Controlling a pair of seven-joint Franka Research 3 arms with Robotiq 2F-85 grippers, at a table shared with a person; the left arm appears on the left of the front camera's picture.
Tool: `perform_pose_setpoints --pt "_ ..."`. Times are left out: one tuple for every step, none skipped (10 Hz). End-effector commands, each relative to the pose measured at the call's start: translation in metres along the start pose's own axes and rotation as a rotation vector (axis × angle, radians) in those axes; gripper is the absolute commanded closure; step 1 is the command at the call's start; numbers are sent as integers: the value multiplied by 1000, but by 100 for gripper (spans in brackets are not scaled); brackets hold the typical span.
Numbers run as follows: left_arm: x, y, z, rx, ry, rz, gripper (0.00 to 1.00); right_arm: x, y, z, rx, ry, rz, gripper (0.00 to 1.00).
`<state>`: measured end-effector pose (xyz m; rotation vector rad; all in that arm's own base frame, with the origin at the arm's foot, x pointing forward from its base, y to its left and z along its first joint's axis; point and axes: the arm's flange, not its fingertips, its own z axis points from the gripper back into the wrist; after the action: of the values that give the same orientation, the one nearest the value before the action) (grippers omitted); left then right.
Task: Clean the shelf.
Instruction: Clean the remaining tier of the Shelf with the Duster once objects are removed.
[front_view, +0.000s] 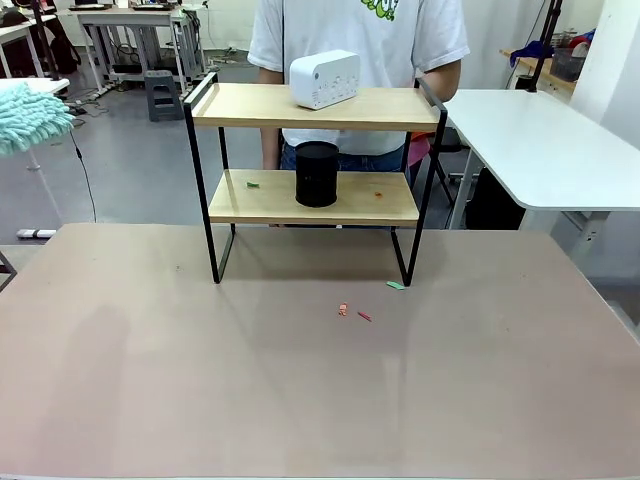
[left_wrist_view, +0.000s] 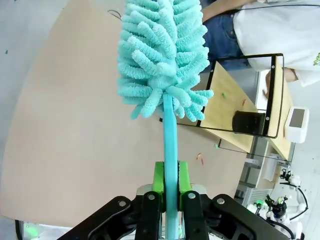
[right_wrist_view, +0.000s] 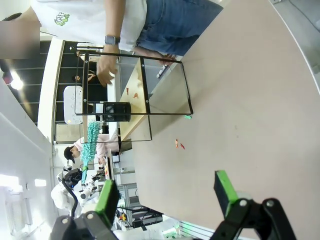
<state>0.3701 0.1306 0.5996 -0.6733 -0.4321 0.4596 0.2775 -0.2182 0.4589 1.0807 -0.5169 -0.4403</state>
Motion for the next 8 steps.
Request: perform_pose_setpoints --pt "-2 2 0 1 -12 -13 88 2 1 -1 22 -14 25 0" --pt "-2 2 0 1 -12 -13 88 2 1 -1 22 -14 25 0" --pt "-2 2 0 1 -12 -13 88 2 1 -1 22 -14 25 0" --pt "-2 2 0 1 -12 -13 88 2 1 -1 22 -14 25 0" --pt "-2 2 0 1 -12 -13 88 2 1 -1 22 -14 25 0" --pt "-2 2 0 1 -12 -13 88 2 1 -1 22 -14 25 0" --pt "-2 2 0 1 -12 -13 88 2 1 -1 22 -14 25 0" --pt "-2 2 0 1 -12 -13 88 2 1 -1 22 -14 25 0"
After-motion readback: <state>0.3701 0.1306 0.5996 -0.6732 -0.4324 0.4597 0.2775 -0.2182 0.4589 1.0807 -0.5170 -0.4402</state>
